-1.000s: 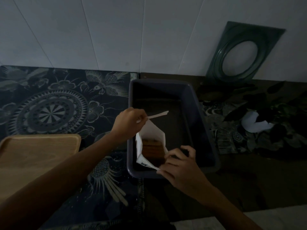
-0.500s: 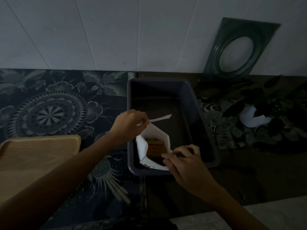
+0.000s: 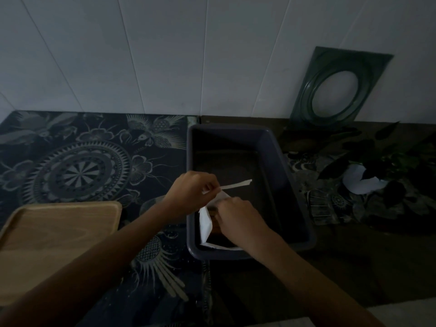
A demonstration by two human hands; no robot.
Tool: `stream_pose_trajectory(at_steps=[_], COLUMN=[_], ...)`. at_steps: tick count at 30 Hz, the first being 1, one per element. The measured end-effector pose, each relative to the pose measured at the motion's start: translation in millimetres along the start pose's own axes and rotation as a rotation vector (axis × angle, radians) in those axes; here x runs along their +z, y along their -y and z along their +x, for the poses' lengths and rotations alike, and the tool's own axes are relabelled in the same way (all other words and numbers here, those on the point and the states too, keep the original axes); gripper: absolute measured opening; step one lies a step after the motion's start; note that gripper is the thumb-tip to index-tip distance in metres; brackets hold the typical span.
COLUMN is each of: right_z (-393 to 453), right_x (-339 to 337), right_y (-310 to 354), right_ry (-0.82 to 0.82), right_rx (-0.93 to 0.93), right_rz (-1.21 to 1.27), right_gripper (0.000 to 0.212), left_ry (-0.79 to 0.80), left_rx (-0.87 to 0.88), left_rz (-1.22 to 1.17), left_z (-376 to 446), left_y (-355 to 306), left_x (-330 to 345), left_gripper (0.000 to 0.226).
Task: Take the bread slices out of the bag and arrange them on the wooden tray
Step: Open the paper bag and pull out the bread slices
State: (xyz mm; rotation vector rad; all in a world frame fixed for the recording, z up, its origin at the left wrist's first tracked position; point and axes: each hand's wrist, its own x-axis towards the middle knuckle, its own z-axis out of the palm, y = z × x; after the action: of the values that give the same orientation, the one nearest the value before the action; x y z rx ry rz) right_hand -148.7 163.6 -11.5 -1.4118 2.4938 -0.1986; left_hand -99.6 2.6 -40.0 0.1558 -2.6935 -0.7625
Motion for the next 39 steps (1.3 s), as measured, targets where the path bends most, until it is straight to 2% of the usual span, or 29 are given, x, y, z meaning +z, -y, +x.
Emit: stream_pose_trajectory(at_steps=[4,8,11,20,26,29,34,36,39], right_z=[17,25,27,25,30,34,36,36,28], right_x=[32,62,74,95,100,105,96,89,78], right_y=[13,10,3,-15,-20,-25,-27,-27,-23], right_ry=[0.163,0.317,0.314,0.230,0.178,0.142,0.068,-0.041,-0.007], right_rx=[0.073,0.139,0.165,0.131,0.116,0.091,0.041,0.006,-0.050], right_rz=[-0.217,-0.275,-0.301,-0.247,-0.186,-0.197,-0.152,-0.175,-0.183], right_gripper=[0.028,0.075,0.089,0.086,0.062,0.058,0.080,0.071,0.054], left_ry=[0.003,0.026,0.041,0.068,0.038,-0.006,-0.033,-0.042,-0.057], left_rx=[-0.004,-0.002,0.006,0.017,0.009,-0.004,-0.049,-0.061,-0.085], left_rz=[-0.019,-0.065,-0.092,-0.154,-0.169,-0.189,-0.251,-0.268,-0.284], left_z=[-1,-2,0,0,-1,-1,-3,-3,-3], left_y=[3,4,4,5,9,12,16,17,21], left_x=[1,1,1,9,10,12,16,17,18], left_gripper=[0.009,0.009,0.010,0.009,0.008,0.016,0.026,0.027,0.029])
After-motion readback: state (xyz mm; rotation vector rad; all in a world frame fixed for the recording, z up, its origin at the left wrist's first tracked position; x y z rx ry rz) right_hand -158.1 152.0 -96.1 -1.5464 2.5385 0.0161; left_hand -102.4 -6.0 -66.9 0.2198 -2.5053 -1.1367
